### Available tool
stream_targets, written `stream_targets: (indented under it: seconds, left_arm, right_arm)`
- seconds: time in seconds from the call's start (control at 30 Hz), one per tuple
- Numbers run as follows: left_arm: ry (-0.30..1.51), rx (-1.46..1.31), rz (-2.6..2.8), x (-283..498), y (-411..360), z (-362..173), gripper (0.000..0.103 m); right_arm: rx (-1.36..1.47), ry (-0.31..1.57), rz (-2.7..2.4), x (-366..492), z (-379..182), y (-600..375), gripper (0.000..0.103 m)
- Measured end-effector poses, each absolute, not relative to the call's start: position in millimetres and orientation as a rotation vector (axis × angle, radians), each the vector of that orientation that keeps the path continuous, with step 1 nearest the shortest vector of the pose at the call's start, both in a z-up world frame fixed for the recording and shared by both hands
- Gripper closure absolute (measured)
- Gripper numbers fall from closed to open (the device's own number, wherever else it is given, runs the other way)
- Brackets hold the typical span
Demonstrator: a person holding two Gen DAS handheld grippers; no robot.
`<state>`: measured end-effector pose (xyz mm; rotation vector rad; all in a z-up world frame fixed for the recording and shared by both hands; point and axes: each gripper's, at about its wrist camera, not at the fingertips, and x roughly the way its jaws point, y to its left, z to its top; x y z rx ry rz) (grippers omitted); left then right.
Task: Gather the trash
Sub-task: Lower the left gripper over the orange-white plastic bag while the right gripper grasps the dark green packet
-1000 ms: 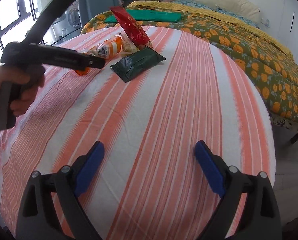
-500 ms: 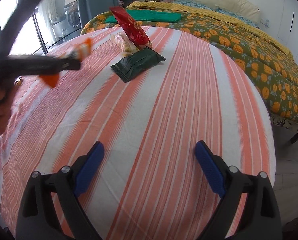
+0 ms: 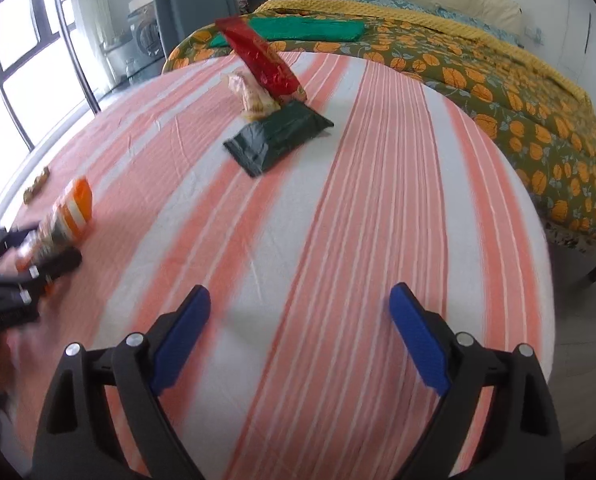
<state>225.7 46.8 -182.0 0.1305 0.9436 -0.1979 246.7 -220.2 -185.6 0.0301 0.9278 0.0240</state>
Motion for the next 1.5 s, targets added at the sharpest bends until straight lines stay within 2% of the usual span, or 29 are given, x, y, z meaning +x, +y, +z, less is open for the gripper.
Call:
stream_targets:
  seconds: [0.17,0.4,0.53,0.6,0.63,0.67,0.77,1.33,1.4,1.43,1.47,1.5]
  left_arm:
    - [0.948,0.112,-0.175,229,51,-183,0.008]
    - [0.954,0.095,-0.163,232,53,-184,0.005]
    - [0.955,0.087,-0.167,233,55,-184,0.005]
    - [0.955,0.086,-0.168,233,55,-184,0.005]
    - [0.955,0.086,-0.168,233,54,-185,0.005]
    - [0.955,0.086,-0.167,233,54,-185,0.005]
    - [0.955,0.086,-0.167,233,54,-185,0.005]
    - [0.95,0.07,-0.269,226,57,-183,0.005]
    - [0.953,0.076,-0.321,222,59,-181,0.005]
    - [0.957,0.086,-0.335,221,59,-181,0.005]
    - [0.96,0.095,-0.345,221,59,-181,0.005]
    - [0.963,0.103,-0.354,221,58,-180,0.005]
  right_arm:
    - [0.211,0.965,0.023,295,-179,-222,0.029]
    - [0.3,0.927,-0.054,354,-179,-218,0.031]
    - [0.242,0.927,-0.081,379,-181,-203,0.031]
    - [0.182,0.93,-0.107,383,-182,-197,0.039]
    - [0.157,0.928,-0.12,382,-182,-197,0.051]
    - [0.131,0.923,-0.126,381,-183,-198,0.058]
    - [0.088,0.907,-0.097,365,-184,-201,0.061]
    - [-0.114,0.959,0.141,194,-187,-202,0.061]
    - [-0.098,0.964,0.138,185,-187,-207,0.056]
    - [-0.081,0.969,0.14,181,-186,-211,0.043]
    - [-0.066,0.972,0.141,179,-186,-213,0.038]
    - [-0.048,0.967,0.139,177,-185,-216,0.038]
